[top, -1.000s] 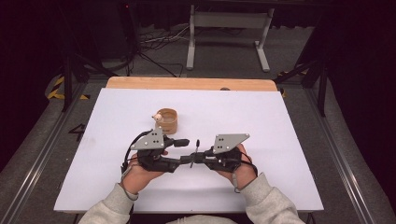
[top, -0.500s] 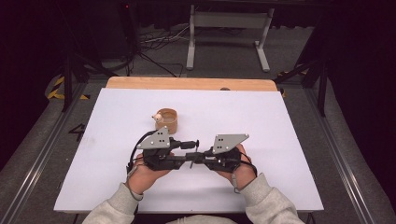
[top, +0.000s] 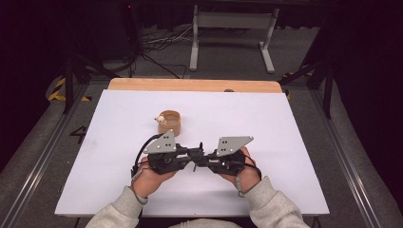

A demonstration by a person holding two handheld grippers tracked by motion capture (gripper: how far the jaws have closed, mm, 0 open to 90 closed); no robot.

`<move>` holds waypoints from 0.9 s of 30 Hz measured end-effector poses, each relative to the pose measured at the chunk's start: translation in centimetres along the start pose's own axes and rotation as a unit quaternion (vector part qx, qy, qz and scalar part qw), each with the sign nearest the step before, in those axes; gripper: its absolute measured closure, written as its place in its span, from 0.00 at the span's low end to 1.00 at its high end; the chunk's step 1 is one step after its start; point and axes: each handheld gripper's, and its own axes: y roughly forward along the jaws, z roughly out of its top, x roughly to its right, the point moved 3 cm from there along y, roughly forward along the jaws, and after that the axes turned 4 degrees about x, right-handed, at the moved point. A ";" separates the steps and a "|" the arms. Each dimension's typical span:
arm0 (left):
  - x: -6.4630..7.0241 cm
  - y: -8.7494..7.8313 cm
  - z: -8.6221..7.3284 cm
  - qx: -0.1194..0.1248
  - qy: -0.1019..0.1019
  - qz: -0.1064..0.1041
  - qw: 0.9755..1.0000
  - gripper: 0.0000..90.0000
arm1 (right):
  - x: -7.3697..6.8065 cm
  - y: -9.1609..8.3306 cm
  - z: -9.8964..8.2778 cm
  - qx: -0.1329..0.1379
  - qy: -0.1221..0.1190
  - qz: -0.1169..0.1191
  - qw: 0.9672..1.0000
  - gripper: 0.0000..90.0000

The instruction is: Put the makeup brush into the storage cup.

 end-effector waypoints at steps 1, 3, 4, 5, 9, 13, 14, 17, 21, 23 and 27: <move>0.0 0.0 0.0 -0.001 0.002 0.001 1.000 0.93 | 0.0 0.0 0.0 0.000 0.001 0.001 1.000 0.95; 0.0 0.0 0.0 -0.002 0.004 0.002 1.000 0.93 | 0.1 0.0 -0.1 0.001 0.004 0.003 1.000 0.95; 0.0 0.0 -0.1 -0.002 0.005 0.003 1.000 0.93 | 0.1 0.0 -0.1 0.001 0.005 0.004 1.000 0.95; 0.0 0.0 -0.1 -0.001 0.007 0.005 1.000 0.94 | 0.1 0.0 -0.1 0.002 0.005 0.004 1.000 0.95; 0.1 -0.1 0.0 0.002 0.013 0.006 1.000 0.94 | 0.1 0.0 -0.1 0.006 0.007 0.007 1.000 0.95; 0.1 -0.2 0.1 0.004 0.017 0.007 1.000 0.95 | 0.2 0.0 -0.1 0.013 0.008 0.012 1.000 0.93; 0.1 -0.2 0.1 0.005 0.016 0.008 1.000 0.95 | 0.2 0.0 -0.1 0.013 0.008 0.012 1.000 0.93; 0.1 -0.4 0.2 0.007 0.021 0.010 1.000 0.95 | 0.4 -0.3 -0.1 0.020 0.013 0.008 1.000 0.77; -0.1 -0.7 0.4 0.011 0.017 0.018 1.000 0.95 | 0.5 -0.9 0.1 0.038 0.012 0.002 0.999 0.54; -0.3 -0.9 0.6 0.016 0.012 0.019 1.000 0.95 | 0.6 -1.5 0.3 0.053 0.010 -0.008 0.999 0.44; -0.3 -1.2 1.0 0.021 0.011 0.022 0.999 0.95 | 0.8 -2.2 0.4 0.077 0.008 -0.025 0.997 0.30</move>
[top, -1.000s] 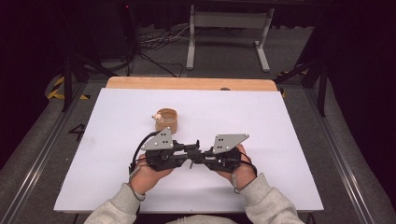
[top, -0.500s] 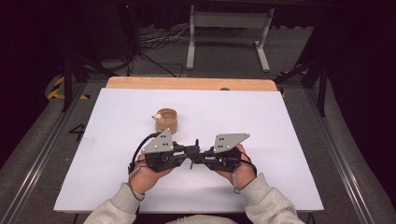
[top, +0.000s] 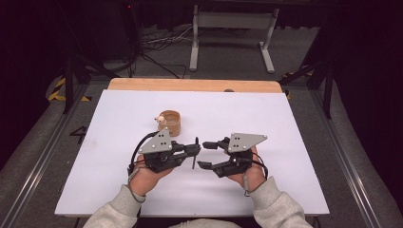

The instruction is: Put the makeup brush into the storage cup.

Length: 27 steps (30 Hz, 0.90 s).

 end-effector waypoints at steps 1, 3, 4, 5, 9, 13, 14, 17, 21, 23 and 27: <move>0.0 -0.1 0.1 0.002 0.001 0.001 1.000 0.95 | 0.2 -0.1 0.0 -0.004 0.005 -0.009 1.000 0.27; -0.1 -0.2 0.2 0.003 0.002 0.002 1.000 0.95 | 0.4 -0.5 0.1 0.005 0.007 -0.018 1.000 0.23; -0.1 -0.3 0.2 0.005 -0.004 0.002 1.000 0.95 | 0.5 -0.7 0.1 0.008 0.008 -0.020 1.000 0.22; -0.2 -0.4 0.2 0.004 -0.005 0.003 1.000 0.95 | 0.7 -0.8 0.1 0.012 0.007 -0.021 1.000 0.20; -0.4 -0.5 0.4 0.006 -0.007 0.003 1.000 0.95 | 1.0 -1.4 0.3 0.032 0.004 -0.027 0.999 0.09; -0.8 -0.7 0.6 0.006 -0.007 0.005 1.000 0.95 | 1.3 -2.0 0.4 0.049 0.003 -0.033 0.998 0.03; -0.9 -0.8 0.8 0.006 -0.009 0.007 1.000 0.95 | 1.6 -2.3 0.3 0.051 0.002 -0.039 0.998 0.01; -1.4 -1.0 1.1 0.003 -0.007 0.013 1.000 0.95 | 1.9 -3.0 0.2 0.050 -0.001 -0.049 0.998 0.00; -1.9 -1.2 1.5 0.005 -0.007 0.025 1.000 0.95 | 2.3 -3.9 0.1 0.057 -0.002 -0.064 0.996 0.00; -2.2 -1.2 1.6 0.004 -0.002 0.034 0.999 0.95 | 2.5 -4.5 -0.1 0.059 0.004 -0.075 0.995 0.00; -2.8 -1.1 1.8 0.008 -0.008 0.051 0.999 0.95 | 2.9 -5.3 -0.6 0.064 0.011 -0.091 0.994 0.00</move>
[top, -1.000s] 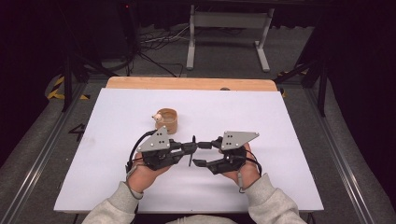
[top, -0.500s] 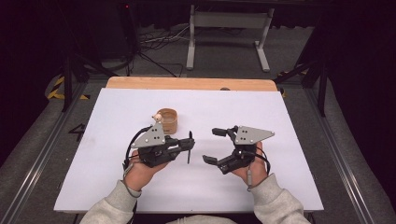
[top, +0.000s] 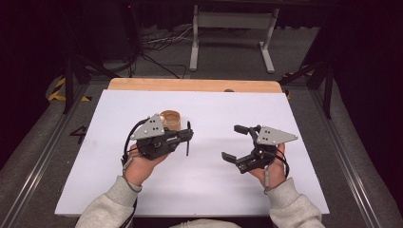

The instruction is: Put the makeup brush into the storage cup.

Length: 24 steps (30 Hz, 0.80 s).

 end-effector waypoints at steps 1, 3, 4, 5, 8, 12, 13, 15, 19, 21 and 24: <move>-0.1 0.0 0.1 0.000 -0.001 0.000 1.000 0.95 | 0.1 -0.2 -0.2 -0.002 -0.001 -0.004 1.000 0.00; -0.3 0.1 0.3 0.000 -0.002 0.006 1.000 0.95 | 0.1 -0.3 -0.5 -0.006 -0.001 -0.009 1.000 0.00; -0.4 0.1 0.4 0.000 -0.008 0.008 1.000 0.95 | 0.2 -0.3 -0.6 -0.007 -0.002 -0.010 1.000 0.00; -0.6 0.1 0.4 0.000 -0.010 0.012 1.000 0.95 | 0.2 -0.4 -0.7 -0.008 -0.001 -0.011 1.000 0.00; -1.0 0.1 0.5 -0.001 -0.010 0.028 1.000 0.95 | 0.3 -0.5 -0.9 -0.012 0.006 -0.013 1.000 0.00; -1.6 0.1 0.5 -0.003 -0.024 0.043 0.999 0.95 | 0.6 -0.7 -1.4 -0.013 0.015 -0.022 1.000 0.00; -1.8 0.1 0.6 -0.002 -0.026 0.047 0.999 0.95 | 0.7 -0.7 -1.4 -0.013 0.016 -0.025 0.999 0.00; -2.2 0.1 0.6 -0.001 -0.029 0.052 0.998 0.95 | 0.8 -0.9 -1.6 -0.013 0.018 -0.028 0.999 0.00; -2.8 0.2 0.7 0.001 -0.037 0.065 0.997 0.95 | 1.2 -1.3 -1.8 -0.008 0.020 -0.035 0.999 0.00; -3.2 0.2 0.8 0.001 -0.039 0.072 0.997 0.95 | 1.3 -1.4 -1.9 -0.008 0.020 -0.037 0.999 0.00; -3.4 0.3 0.8 0.001 -0.040 0.079 0.996 0.95 | 1.3 -1.5 -2.0 -0.013 0.015 -0.039 0.999 0.00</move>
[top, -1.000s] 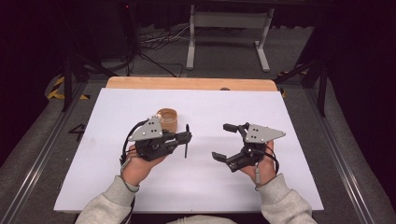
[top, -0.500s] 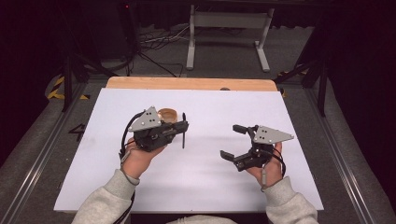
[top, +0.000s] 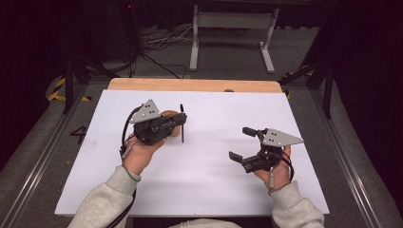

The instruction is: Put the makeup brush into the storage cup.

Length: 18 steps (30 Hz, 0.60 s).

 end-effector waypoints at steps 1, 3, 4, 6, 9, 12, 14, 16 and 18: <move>-0.2 0.1 0.1 0.001 -0.002 0.005 1.000 0.95 | 0.0 0.0 -0.1 0.000 -0.001 0.001 1.000 0.00; -0.4 0.1 0.2 0.006 -0.007 0.012 1.000 0.95 | 0.0 0.0 -0.2 -0.002 -0.003 0.001 1.000 0.00; -0.6 0.2 0.3 0.008 -0.010 0.015 1.000 0.95 | 0.0 0.0 -0.2 -0.003 -0.005 0.000 1.000 0.00; -0.9 0.2 0.4 0.011 -0.017 0.022 1.000 0.95 | 0.0 0.0 -0.2 -0.003 -0.004 0.000 1.000 0.00; -1.4 0.3 0.6 0.016 -0.021 0.036 0.999 0.95 | 0.1 -0.1 -0.2 -0.001 -0.005 -0.001 1.000 0.00; -1.8 0.3 0.7 0.022 -0.024 0.043 0.999 0.95 | 0.1 -0.1 -0.3 -0.001 -0.003 -0.001 1.000 0.00; -2.2 0.3 0.8 0.027 -0.033 0.049 0.998 0.95 | 0.1 0.0 -0.3 -0.001 -0.003 0.000 1.000 0.00; -2.4 0.4 0.8 0.028 -0.033 0.054 0.998 0.95 | 0.1 0.0 -0.3 -0.001 -0.004 0.001 1.000 0.00; -2.8 0.3 1.0 0.029 -0.032 0.065 0.997 0.95 | 0.1 0.0 -0.3 -0.001 -0.003 0.001 1.000 0.00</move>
